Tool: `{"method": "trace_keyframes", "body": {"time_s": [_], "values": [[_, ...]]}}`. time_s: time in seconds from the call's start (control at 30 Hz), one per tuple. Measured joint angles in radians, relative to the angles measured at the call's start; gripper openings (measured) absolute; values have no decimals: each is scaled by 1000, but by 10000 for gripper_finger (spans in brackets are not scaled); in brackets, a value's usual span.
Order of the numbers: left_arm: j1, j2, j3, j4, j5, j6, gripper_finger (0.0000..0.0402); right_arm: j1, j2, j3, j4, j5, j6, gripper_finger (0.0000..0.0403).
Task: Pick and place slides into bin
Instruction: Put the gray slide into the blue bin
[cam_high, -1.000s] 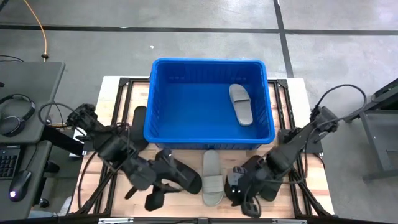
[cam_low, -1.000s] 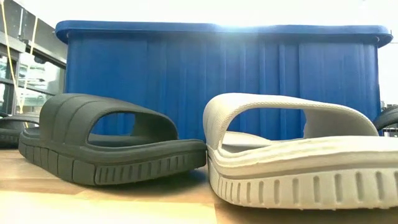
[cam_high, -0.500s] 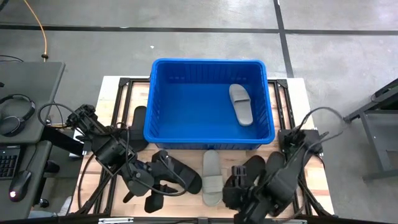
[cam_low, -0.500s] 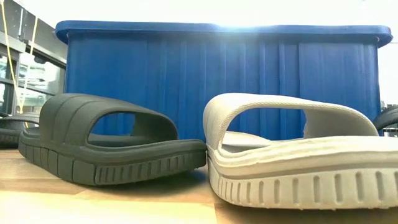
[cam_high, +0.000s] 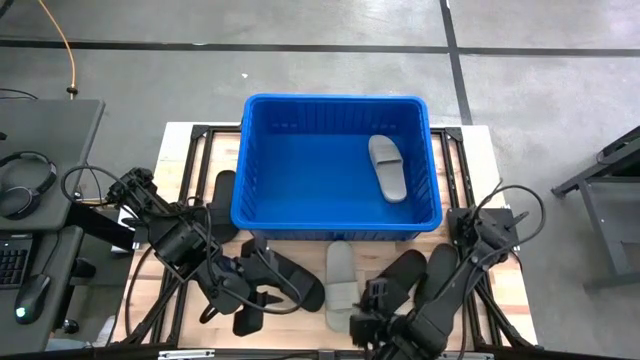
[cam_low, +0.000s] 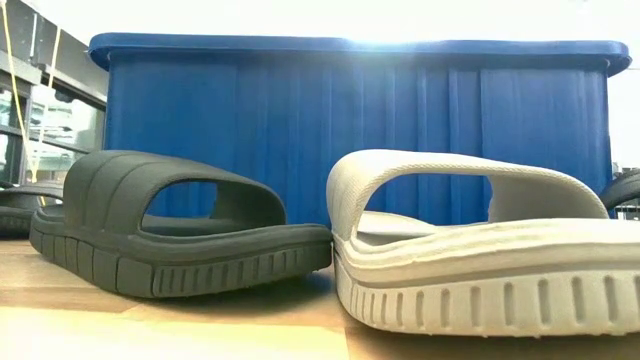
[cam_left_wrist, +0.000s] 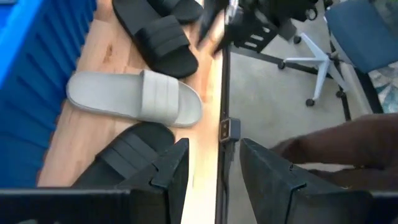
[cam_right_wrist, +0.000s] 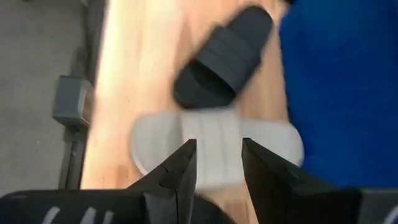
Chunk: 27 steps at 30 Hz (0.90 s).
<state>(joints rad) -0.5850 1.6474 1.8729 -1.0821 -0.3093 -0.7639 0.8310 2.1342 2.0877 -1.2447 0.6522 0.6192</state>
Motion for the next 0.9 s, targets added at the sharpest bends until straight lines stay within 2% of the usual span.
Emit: {"method": "trace_keyframes", "body": {"time_s": [0.1,0.2,0.33,0.53,0.7,0.9], "values": [[0,0,0,0,-12,0,133,0,0,-84,105,4,-60,119],[0,0,0,0,-16,-3,133,-5,0,-161,147,2,-1,119],[0,0,0,0,-18,-13,133,2,0,-220,235,52,14,126],[0,0,0,0,-31,-27,133,10,0,-292,445,19,-98,186],[0,0,0,-23,-27,-28,133,6,-1,-350,452,52,-105,241],[0,0,0,-55,-26,-34,133,-10,-1,-403,451,25,-146,259]]}}
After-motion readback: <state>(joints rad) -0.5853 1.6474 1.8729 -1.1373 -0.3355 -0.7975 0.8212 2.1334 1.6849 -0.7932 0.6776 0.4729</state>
